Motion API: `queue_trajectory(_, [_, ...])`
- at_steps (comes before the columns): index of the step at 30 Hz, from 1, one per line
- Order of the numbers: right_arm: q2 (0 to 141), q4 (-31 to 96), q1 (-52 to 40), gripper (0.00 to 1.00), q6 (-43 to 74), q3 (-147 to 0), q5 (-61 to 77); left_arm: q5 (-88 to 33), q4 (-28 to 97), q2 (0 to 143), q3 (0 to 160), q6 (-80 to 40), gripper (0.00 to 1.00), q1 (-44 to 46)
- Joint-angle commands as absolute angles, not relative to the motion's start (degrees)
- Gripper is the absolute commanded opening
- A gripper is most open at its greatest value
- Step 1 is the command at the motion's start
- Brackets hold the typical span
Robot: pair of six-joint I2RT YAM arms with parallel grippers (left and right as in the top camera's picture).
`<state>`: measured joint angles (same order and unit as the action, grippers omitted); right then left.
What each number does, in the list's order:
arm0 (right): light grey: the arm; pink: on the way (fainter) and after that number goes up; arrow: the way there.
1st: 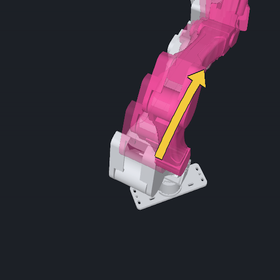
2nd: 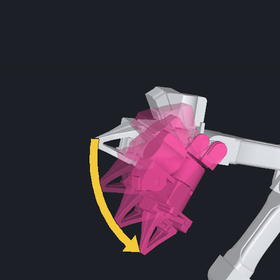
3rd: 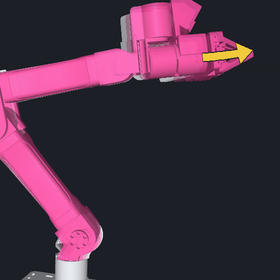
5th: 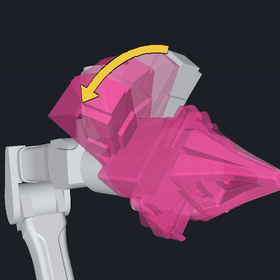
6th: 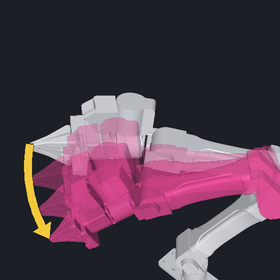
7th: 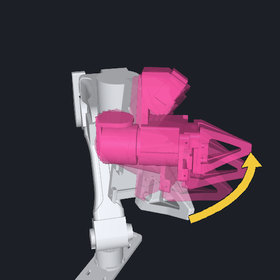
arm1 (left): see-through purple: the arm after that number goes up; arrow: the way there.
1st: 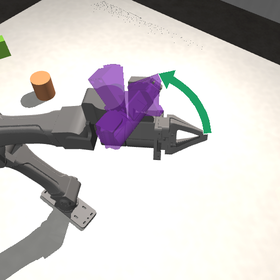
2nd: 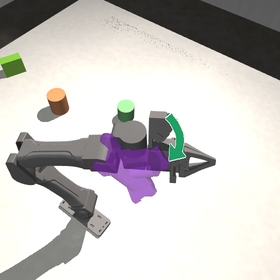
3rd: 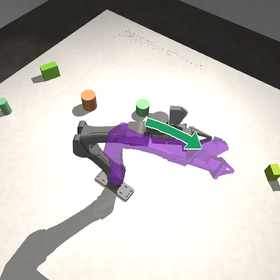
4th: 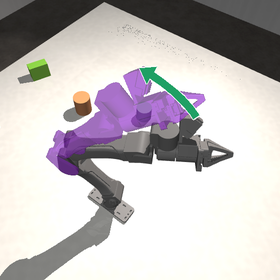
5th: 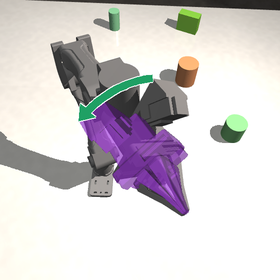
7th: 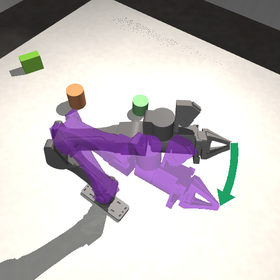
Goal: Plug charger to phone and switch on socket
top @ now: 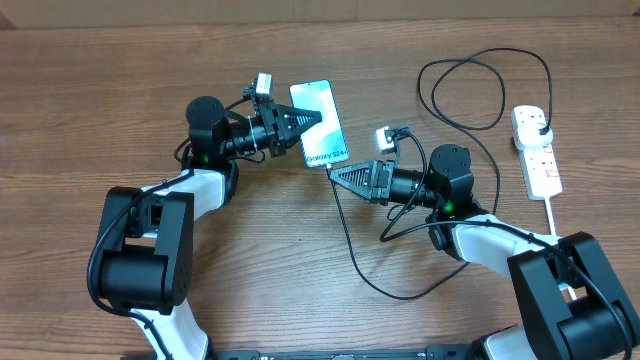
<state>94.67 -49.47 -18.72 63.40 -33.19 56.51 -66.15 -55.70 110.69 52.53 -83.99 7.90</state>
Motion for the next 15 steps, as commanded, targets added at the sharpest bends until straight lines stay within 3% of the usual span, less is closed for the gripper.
queue_trajectory(1, [94.74,-50.02,-18.31,0.04,63.68,-33.06,54.57,-67.44,-56.21,110.48,52.38,-82.70,0.04,8.40])
queue_trajectory(15, [94.74,-49.25,-18.31,0.04,63.22,-33.06,51.00,-68.86,-56.21,110.48,52.38,-85.49,0.04,8.40])
